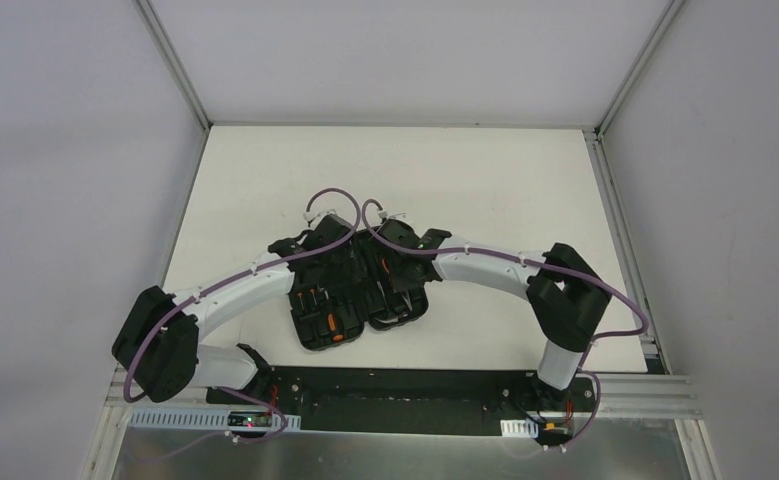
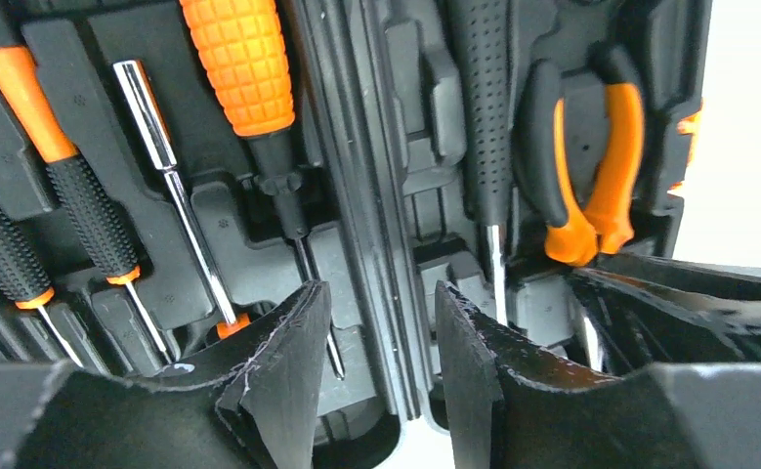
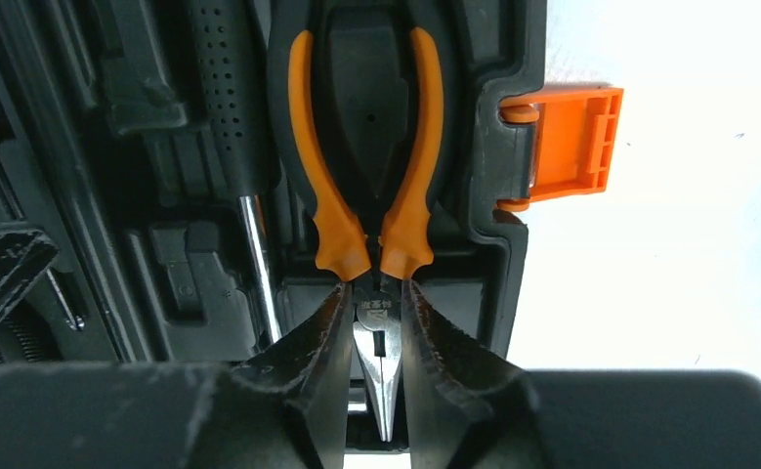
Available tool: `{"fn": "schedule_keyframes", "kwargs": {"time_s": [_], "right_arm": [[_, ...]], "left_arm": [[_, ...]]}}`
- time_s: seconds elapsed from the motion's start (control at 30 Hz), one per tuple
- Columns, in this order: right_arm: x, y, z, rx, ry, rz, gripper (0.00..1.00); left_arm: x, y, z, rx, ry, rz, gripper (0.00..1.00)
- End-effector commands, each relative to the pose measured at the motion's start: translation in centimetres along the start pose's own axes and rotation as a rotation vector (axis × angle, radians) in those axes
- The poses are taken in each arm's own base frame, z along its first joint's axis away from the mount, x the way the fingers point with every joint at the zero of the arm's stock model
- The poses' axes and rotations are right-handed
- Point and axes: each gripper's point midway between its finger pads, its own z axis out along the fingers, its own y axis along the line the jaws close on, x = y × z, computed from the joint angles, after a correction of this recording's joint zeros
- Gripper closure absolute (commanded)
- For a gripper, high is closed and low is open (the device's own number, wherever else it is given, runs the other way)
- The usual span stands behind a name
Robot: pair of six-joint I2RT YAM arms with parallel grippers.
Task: Pack the tool kit
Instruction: Adjust the pliers in the toolbox.
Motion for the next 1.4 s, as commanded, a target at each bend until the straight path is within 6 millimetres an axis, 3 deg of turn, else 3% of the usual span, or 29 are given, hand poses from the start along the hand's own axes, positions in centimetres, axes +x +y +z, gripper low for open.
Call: {"fn": "schedule_keyframes", "kwargs": {"time_s": [0.0, 0.2, 0.43, 0.63, 0.7, 0.83, 0.97, 1.1, 1.23, 1.37], "right_arm": [[-1.3, -0.6, 1.2, 0.076, -0.097, -0.059, 0.78], [-2.0, -0.9, 2.0, 0.107, -0.264, -0.169, 0.92], [-2.5, -1.1, 1.8, 0.108, -0.413, -0.273, 0.92], [-0.7, -3.4, 3.3, 0.19, -0.391, -0.323, 0.91], [-0.2, -3.0, 3.4, 0.167, -0.38, -0.319, 0.9], [-1.0, 0.1, 1.9, 0.023, -0.369, -0.278, 0.8], [-2.7, 1.4, -1.8, -0.031, -0.367, -0.219, 0.66], [-2.7, 0.4, -4.2, 0.01, -0.319, -0.159, 0.6], [-1.3, -0.9, -4.9, 0.043, -0.24, -0.102, 0.59], [-0.2, -0.8, -4.9, 0.013, -0.186, -0.059, 0.6]], "left_arm": [[2.0, 1.6, 0.8, -0.035, 0.091, 0.055, 0.56], [3.4, 2.4, 0.9, -0.039, 0.137, 0.05, 0.59], [4.3, 4.1, 0.9, -0.05, 0.169, 0.005, 0.62], [4.3, 5.4, 0.7, -0.056, 0.165, -0.043, 0.63], [4.3, 5.4, 0.6, -0.054, 0.161, -0.047, 0.62], [4.1, 5.3, 0.6, -0.052, 0.16, -0.043, 0.62], [3.2, 4.5, 0.1, -0.022, 0.13, -0.053, 0.62], [1.3, 2.9, -1.4, 0.034, 0.075, -0.057, 0.57], [-0.9, 1.7, -2.9, 0.074, 0.025, -0.058, 0.54], [-2.9, 0.7, -4.7, 0.122, -0.011, -0.051, 0.53]]}}
